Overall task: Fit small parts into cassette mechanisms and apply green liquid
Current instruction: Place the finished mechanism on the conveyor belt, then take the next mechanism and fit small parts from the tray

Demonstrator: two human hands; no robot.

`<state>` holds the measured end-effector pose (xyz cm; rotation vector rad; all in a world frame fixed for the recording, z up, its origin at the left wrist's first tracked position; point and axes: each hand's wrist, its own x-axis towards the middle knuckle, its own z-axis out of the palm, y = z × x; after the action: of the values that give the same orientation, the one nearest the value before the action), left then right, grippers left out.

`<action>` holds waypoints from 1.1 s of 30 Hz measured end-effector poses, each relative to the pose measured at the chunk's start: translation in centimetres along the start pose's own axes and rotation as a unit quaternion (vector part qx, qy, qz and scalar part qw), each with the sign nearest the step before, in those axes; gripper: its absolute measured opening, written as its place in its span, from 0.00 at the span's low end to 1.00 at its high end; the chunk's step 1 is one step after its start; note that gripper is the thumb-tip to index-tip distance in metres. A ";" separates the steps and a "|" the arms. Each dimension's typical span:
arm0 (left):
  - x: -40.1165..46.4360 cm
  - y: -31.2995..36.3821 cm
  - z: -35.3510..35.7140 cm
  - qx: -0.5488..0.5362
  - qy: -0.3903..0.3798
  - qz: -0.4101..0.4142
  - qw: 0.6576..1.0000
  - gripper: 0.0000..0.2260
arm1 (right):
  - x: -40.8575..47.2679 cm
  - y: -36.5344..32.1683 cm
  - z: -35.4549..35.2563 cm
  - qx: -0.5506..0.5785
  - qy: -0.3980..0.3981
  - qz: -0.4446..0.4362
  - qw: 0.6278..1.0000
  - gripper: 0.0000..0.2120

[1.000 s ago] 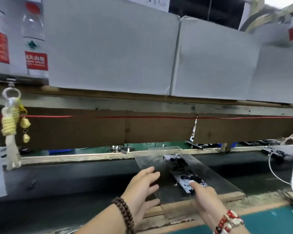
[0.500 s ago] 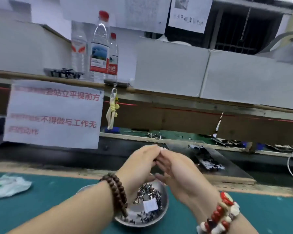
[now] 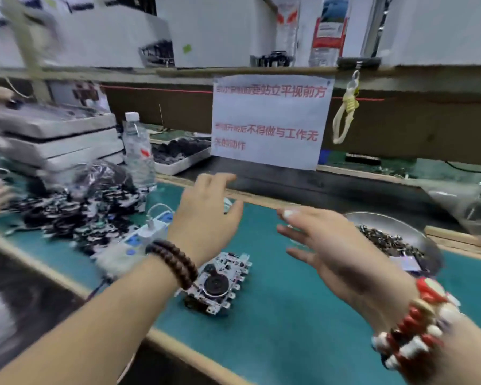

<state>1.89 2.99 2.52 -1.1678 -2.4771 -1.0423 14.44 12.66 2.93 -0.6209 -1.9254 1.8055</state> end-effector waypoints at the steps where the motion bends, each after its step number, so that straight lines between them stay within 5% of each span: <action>1: 0.2 -1.3 -0.2 0.017 -0.026 -0.034 0.999 0.18 | 0.5 0.6 0.5 -0.012 0.003 0.006 1.000 0.08; 7: -1.5 -5.9 2.6 0.095 -0.177 -0.115 0.973 0.22 | 3.2 6.5 3.1 -0.172 -0.009 0.061 0.983 0.19; 12: -2.3 -7.0 5.5 0.089 -0.237 -0.142 0.957 0.25 | 3.1 8.4 4.3 -0.172 -0.033 0.112 0.978 0.16; 17: -3.7 -6.3 7.1 0.058 -0.211 -0.120 0.968 0.25 | -1.8 6.5 0.6 -0.255 -0.041 -0.023 0.966 0.19; 20: -5.0 -4.8 8.1 0.028 -0.198 -0.081 0.977 0.26 | -5.6 1.9 -4.9 -0.145 -0.037 -0.071 0.986 0.17; 23: -5.2 -2.7 9.6 -0.015 -0.223 -0.053 0.973 0.26 | -5.7 -0.6 -12.4 -0.113 0.096 -0.134 0.980 0.15; 25: -5.0 -0.9 10.6 -0.023 -0.251 -0.022 0.967 0.25 | -3.6 -0.2 -17.1 -0.137 0.197 -0.120 0.963 0.05; 26: -4.9 0.0 11.0 -0.023 -0.262 -0.006 0.965 0.24 | -2.3 0.7 -18.9 -0.169 0.216 -0.093 0.957 0.08; 30: -5.1 2.9 12.4 -0.031 -0.319 0.019 0.947 0.23 | 1.9 5.0 -21.4 -0.261 0.094 0.069 0.958 0.07; 33: -5.3 4.3 13.7 -0.043 -0.332 0.019 0.942 0.23 | 4.1 7.0 -21.3 -0.378 0.042 0.074 0.922 0.06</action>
<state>9.97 11.02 -7.68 -1.8361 -2.8869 -0.8454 23.83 32.66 -2.69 -1.0832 -2.5518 1.0215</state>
